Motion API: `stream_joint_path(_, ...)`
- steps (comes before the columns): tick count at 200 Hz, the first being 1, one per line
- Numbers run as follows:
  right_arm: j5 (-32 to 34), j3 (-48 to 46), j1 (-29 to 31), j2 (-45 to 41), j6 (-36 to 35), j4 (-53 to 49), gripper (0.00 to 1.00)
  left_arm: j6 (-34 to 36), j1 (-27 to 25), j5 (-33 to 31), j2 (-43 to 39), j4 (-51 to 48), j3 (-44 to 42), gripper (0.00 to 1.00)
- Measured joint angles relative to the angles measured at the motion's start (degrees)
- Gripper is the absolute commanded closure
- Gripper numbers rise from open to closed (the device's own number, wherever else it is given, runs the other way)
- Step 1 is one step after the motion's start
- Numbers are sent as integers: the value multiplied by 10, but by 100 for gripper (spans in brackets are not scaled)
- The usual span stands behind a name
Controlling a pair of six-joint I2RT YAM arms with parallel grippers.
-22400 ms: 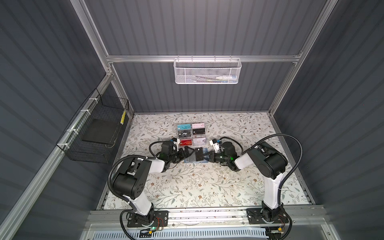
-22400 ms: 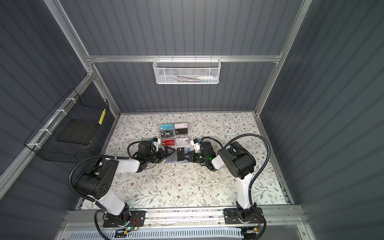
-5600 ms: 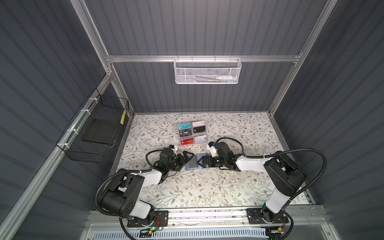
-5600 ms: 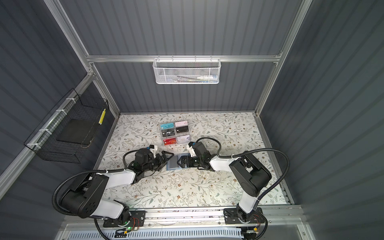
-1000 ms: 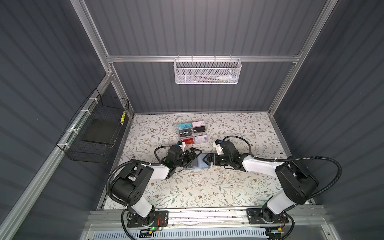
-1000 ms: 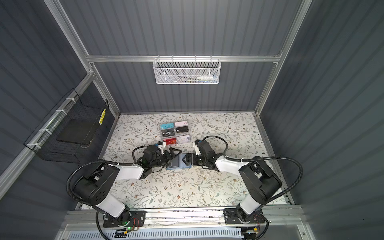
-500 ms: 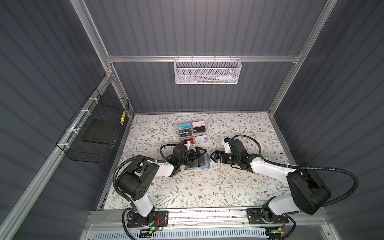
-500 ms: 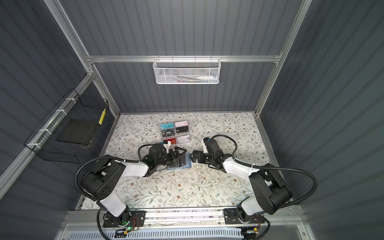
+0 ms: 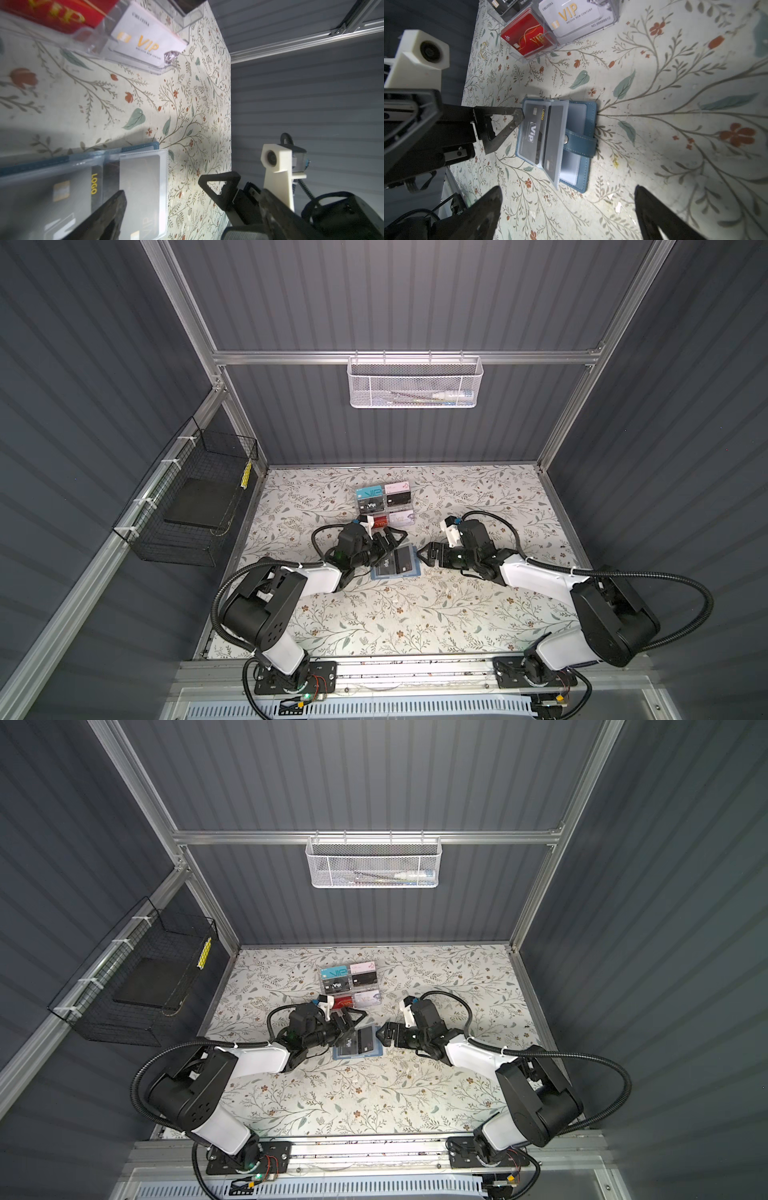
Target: Take the credit cards out of the card holder
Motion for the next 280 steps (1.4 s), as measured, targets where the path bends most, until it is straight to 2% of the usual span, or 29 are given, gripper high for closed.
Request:
stream_joint_path(91, -79, -8, 49, 64, 25, 98, 1, -1, 47, 26, -12, 3, -48, 0)
stream_joint_path(150, -106, 5, 53, 84, 29, 143, 1, -1, 64, 39, -29, 2, -57, 0)
stream_joint_path(232, -97, 32, 52, 142, 30, 136, 1, -1, 64, 59, -27, 3, -47, 0)
stream_joint_path(280, -93, 32, 48, 150, 42, 136, 1, -21, 64, 75, 17, 33, -37, 0)
